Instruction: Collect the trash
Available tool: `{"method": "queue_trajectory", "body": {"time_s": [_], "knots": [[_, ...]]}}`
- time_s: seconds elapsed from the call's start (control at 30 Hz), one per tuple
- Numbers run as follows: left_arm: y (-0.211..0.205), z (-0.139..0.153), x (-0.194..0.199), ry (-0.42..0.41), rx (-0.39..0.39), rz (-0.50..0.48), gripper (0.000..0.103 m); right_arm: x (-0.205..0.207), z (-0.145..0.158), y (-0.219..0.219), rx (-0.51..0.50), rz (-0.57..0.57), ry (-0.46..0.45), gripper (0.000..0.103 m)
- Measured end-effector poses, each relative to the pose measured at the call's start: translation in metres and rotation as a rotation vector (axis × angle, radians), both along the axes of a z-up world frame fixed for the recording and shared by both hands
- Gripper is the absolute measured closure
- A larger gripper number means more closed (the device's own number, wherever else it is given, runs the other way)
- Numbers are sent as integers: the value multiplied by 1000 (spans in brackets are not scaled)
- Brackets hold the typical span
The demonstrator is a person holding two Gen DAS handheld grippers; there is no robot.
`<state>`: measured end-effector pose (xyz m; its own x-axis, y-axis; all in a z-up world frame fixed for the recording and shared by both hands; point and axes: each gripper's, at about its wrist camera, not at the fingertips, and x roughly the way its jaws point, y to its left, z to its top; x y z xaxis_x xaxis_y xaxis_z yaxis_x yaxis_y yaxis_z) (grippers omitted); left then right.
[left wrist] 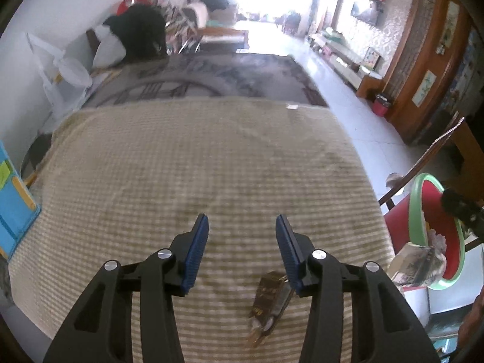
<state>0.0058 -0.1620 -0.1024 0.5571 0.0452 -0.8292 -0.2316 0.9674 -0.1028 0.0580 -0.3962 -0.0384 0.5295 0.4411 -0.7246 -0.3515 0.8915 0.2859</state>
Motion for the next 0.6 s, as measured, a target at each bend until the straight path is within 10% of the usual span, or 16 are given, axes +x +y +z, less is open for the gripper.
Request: {"method": "queue_trajectory", "body": {"time_s": [0.43,0.6], "knots": [[-41,-62,-20,202,17,-216,40,7,-14,-7,4,1,42,60],[-31,-83,-14,264,-73,-162,84,6,-14,-12,6,-13,45,60]]}}
